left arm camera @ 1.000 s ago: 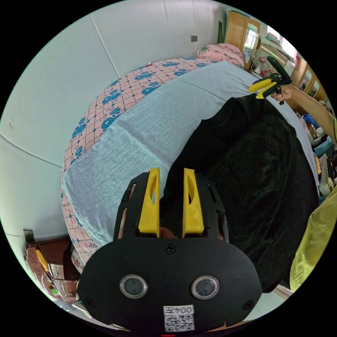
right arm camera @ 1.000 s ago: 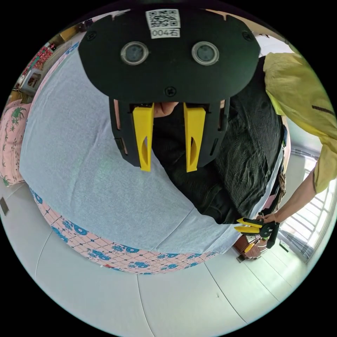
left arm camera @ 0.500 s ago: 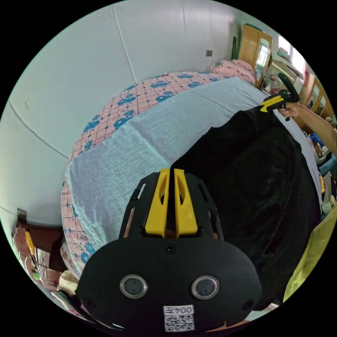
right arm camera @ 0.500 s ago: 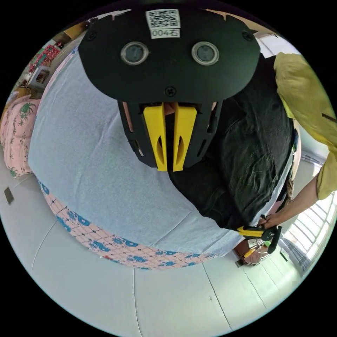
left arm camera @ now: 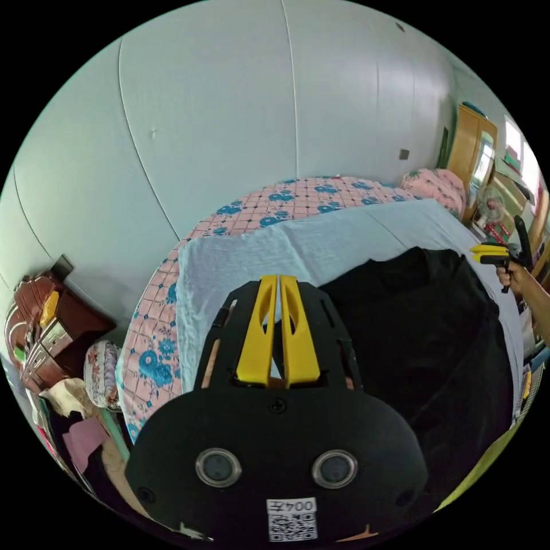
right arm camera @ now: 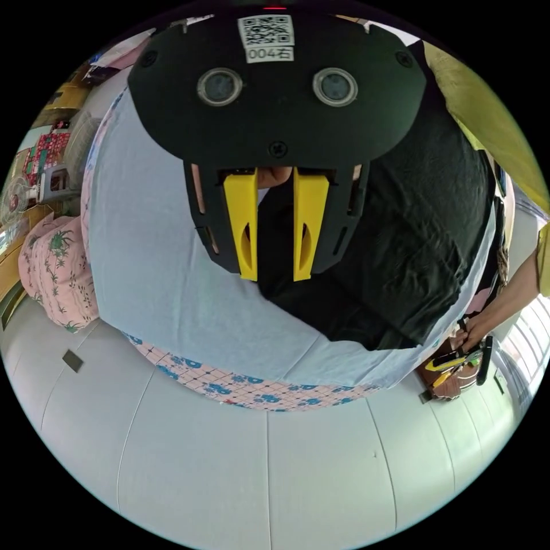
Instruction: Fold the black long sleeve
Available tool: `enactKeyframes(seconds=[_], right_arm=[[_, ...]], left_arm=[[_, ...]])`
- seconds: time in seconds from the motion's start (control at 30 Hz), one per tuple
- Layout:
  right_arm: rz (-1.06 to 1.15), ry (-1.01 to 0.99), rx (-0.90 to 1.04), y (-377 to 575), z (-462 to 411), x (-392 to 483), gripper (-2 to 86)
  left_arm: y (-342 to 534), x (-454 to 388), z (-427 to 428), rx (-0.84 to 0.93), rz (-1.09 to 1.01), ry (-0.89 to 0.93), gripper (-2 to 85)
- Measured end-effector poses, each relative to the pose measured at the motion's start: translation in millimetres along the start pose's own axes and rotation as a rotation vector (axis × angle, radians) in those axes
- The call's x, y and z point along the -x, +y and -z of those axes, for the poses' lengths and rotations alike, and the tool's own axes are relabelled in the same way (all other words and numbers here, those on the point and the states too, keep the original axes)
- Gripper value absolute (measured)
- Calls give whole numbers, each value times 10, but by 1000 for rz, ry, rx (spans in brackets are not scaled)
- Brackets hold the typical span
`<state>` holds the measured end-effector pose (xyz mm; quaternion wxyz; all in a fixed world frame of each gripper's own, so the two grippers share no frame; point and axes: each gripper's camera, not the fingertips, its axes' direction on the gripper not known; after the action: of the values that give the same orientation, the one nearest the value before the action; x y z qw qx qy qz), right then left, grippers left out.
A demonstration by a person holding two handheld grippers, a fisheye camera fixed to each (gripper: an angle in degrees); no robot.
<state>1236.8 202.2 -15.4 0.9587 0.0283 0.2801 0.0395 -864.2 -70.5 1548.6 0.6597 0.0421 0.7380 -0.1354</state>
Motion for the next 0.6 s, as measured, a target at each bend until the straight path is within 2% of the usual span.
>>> enactKeyframes(seconds=[0.07, 0.2, 0.27, 0.3, 0.43, 0.53, 0.6], right_arm=[[12, -36, -4, 271, 197, 335, 103], [66, -57, 23, 544, 339, 785, 105], [90, -44, 91, 645, 323, 940, 109], [101, -23, 120, 675, 291, 961, 109], [71, -73, 96, 788, 516, 902, 111], [75, 5, 75, 786, 955, 1019, 109], [45, -13, 49, 865, 1294, 1062, 108]], left_arm=[[233, -244, 401, 20, -55, 15, 7], [583, -747, 666, 81, -180, -24, 4], [748, -772, 584, 202, -207, -66, 4], [782, -722, 674, 141, -189, -46, 4], [648, -307, 1017, 164, -53, 83, 3], [608, -78, 1634, 73, 51, 91, 3], [670, 27, 2054, 46, 79, 92, 4]])
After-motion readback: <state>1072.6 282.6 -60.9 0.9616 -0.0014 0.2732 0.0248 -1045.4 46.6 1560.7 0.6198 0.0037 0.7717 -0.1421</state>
